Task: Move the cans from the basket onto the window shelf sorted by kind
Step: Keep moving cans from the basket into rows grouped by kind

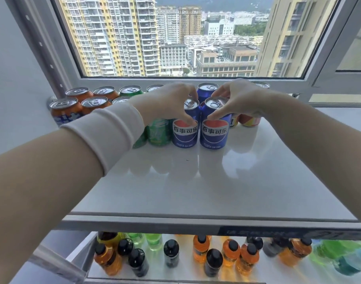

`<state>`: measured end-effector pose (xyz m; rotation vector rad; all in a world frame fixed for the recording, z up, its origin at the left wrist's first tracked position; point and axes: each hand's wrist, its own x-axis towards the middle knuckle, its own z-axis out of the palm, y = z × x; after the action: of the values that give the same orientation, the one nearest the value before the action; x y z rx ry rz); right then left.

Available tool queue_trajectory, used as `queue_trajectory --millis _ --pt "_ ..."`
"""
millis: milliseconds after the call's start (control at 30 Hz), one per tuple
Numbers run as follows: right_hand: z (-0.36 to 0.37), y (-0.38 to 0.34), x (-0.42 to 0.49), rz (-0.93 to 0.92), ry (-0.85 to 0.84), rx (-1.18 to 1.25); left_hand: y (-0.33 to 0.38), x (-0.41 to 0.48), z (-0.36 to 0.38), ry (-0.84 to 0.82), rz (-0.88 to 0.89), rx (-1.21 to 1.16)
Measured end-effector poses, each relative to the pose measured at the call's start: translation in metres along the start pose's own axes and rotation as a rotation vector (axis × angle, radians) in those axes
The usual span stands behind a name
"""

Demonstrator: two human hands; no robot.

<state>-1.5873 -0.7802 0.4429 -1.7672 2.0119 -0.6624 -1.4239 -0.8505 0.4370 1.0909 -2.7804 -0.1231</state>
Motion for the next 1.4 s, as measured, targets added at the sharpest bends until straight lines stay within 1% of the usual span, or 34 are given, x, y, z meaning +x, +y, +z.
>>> queue_trajectory --millis 133,367,500,967,1233,1400 --pt "-0.002 0.005 0.008 -0.016 -0.009 -0.015 -0.006 0.003 0.002 0.006 -0.021 -0.031" --pt "-0.001 0.010 0.018 -0.075 -0.009 0.006 -0.009 0.008 -0.001 -0.009 -0.015 0.021" --pt "0.002 0.013 0.023 -0.095 0.016 -0.014 -0.009 0.012 -0.003 -0.019 0.000 0.038" --pt "0.008 0.025 0.028 -0.121 0.098 0.091 -0.013 0.020 -0.002 -0.044 -0.020 0.056" --pt "0.011 0.027 0.027 -0.148 0.118 0.072 -0.011 0.018 0.000 -0.046 -0.034 0.054" --pt "0.018 0.027 0.024 -0.185 0.160 0.052 -0.009 0.014 0.004 -0.010 -0.038 0.088"
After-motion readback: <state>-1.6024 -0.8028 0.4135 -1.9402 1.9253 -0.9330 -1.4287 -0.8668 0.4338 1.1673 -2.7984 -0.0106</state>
